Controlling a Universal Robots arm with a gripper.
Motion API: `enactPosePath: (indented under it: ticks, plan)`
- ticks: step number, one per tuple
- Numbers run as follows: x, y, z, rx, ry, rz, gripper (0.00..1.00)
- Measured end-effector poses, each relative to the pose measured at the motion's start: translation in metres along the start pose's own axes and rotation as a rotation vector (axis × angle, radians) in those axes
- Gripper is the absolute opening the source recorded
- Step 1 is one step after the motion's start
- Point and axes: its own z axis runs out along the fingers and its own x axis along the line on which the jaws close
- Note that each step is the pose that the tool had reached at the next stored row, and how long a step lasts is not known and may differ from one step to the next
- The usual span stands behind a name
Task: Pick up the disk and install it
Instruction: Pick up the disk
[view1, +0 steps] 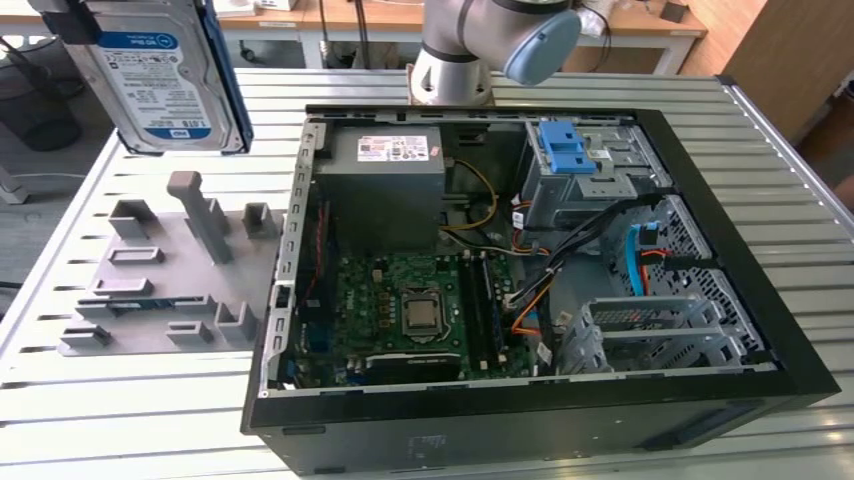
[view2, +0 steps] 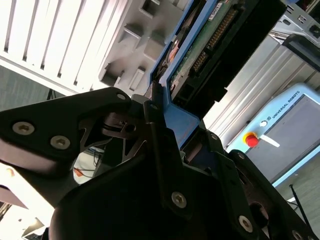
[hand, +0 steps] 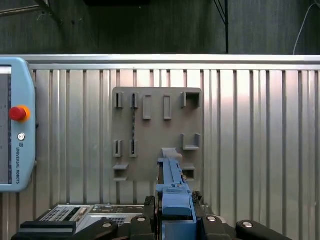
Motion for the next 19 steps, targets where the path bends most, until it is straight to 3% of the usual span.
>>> enactPosePath:
  ticks: [19]
  plan:
    - [0.0091, -0.0220, 0.0000, 0.0000, 0.0000, 0.000, 0.36]
